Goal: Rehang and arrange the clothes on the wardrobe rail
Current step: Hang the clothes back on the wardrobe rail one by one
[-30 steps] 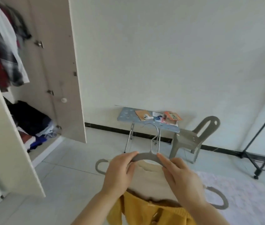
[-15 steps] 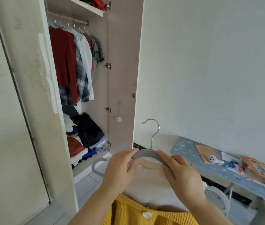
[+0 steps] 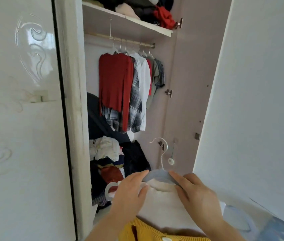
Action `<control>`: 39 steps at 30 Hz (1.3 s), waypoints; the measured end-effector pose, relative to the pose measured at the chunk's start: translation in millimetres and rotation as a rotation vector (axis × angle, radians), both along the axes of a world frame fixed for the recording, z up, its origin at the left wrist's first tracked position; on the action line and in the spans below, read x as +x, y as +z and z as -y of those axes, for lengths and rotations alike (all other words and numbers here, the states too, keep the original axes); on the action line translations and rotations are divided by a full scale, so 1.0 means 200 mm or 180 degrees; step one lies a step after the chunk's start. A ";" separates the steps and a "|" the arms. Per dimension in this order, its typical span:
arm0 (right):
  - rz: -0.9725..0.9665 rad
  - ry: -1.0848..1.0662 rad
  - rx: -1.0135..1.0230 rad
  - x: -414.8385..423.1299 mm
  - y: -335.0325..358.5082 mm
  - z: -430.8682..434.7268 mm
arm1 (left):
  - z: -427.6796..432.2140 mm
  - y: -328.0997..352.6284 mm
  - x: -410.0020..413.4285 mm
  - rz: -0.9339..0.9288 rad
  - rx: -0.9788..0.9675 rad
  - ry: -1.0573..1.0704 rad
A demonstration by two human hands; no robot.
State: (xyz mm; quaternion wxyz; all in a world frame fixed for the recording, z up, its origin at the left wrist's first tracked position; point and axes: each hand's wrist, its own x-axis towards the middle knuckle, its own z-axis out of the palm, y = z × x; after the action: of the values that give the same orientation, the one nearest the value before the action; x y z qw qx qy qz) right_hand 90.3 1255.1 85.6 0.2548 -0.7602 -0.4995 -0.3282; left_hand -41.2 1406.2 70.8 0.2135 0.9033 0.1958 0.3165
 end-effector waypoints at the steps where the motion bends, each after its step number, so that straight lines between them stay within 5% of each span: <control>1: 0.0030 0.0039 -0.0019 0.08 0.01 -0.07 | -0.07 0.00 0.06 0.0006 0.0008 0.0046; 15: 0.0113 0.0299 0.0141 0.99 0.24 -1.17 | -1.20 0.14 0.76 0.0171 0.0265 0.0577; 27: 0.0130 0.1239 0.0111 1.53 0.51 -2.20 | -1.97 0.38 1.18 0.0417 0.0260 0.1617; 39: 0.0456 0.1546 0.0313 1.77 1.02 -3.16 | -2.71 0.77 1.14 0.0819 0.0831 0.2529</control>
State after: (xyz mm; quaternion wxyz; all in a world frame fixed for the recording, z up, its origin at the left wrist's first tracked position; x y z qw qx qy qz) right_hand 443.3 1887.0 289.1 0.3267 -0.5794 -0.6677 -0.3342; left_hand 187.0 1947.3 225.5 -0.0182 0.7305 0.4582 0.5061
